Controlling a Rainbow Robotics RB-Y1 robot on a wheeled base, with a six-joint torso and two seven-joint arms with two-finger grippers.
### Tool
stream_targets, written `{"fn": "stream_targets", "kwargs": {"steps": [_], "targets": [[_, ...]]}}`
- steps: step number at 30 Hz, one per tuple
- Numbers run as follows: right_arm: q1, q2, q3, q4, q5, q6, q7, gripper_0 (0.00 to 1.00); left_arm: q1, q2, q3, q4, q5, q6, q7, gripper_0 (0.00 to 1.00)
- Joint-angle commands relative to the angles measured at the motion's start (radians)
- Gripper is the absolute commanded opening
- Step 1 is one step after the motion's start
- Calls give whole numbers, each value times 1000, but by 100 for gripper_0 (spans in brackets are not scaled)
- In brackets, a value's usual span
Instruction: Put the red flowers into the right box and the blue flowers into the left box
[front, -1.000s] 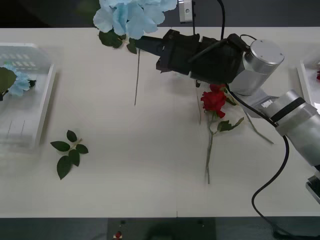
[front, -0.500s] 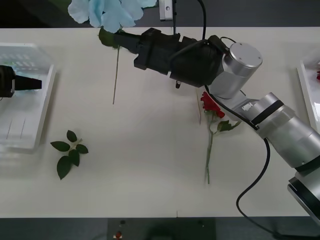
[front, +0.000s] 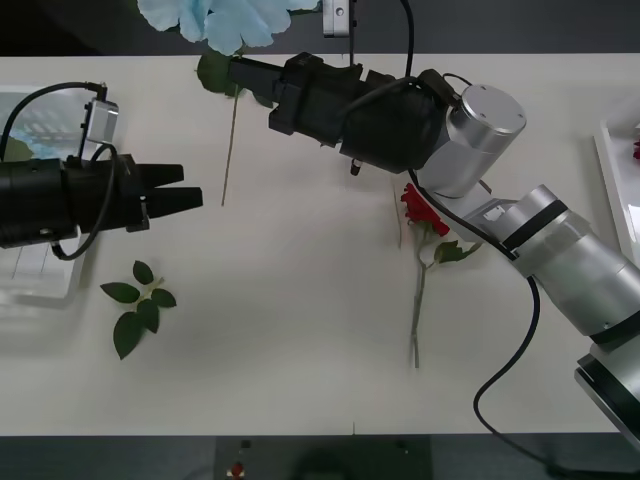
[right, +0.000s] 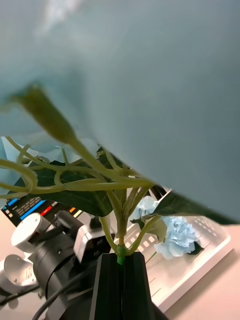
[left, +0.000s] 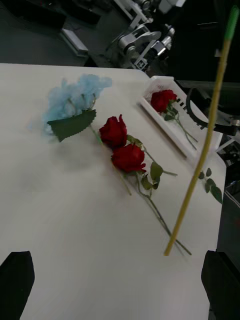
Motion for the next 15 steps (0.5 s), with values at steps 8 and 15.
{"fn": "stream_targets", "kwargs": {"steps": [8,15], "targets": [[-30,-15,-16,-31,-11,-2,-14,0,-46,-109,-64,-16,35,-53,-144,97],[-30,-18,-18,-31,-13,-2,-14,0,-72,-140,-88,-15,31,-117,-138,39]]}}
